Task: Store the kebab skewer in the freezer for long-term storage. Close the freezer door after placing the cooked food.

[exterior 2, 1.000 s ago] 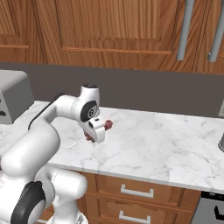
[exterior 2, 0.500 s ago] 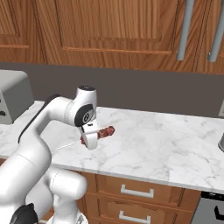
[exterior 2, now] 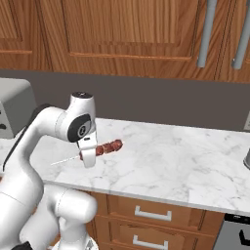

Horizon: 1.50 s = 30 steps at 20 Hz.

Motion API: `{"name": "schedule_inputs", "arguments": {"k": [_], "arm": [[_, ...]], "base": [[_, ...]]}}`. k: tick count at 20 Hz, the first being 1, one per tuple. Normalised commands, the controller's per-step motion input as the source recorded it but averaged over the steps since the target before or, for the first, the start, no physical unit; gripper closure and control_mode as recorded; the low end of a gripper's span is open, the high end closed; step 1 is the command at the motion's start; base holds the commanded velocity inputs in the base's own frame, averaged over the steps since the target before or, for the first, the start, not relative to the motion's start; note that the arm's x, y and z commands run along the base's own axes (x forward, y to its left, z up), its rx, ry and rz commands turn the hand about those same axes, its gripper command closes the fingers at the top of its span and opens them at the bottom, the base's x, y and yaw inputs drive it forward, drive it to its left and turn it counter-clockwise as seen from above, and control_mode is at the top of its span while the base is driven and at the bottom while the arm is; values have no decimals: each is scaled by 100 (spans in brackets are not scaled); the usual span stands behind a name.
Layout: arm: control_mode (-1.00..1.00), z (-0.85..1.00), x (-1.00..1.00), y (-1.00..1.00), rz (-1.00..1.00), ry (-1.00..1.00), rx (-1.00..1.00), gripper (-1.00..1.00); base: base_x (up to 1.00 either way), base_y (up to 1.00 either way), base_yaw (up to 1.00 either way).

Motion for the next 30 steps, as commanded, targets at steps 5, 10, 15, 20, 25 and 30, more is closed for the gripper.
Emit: {"name": "schedule_inputs", "arguments": {"k": [5, 10, 15, 20, 25, 30], "arm": [[-100, 35, -21, 12, -1, 0, -12, 100], [-100, 0, -30, 0, -1, -2, -13, 100], [-100, 0, -33, 1, -3, -5, 0, 100], [-100, 0, 0, 0, 0, 0, 0, 100], [-100, 0, -2, 0, 0, 0, 0, 100], [100, 0, 0, 0, 0, 0, 0, 100]], "base": [[0, 0, 0], [0, 0, 0], [0, 0, 0], [0, 0, 0], [0, 0, 0], [-55, -11, -12]]}}
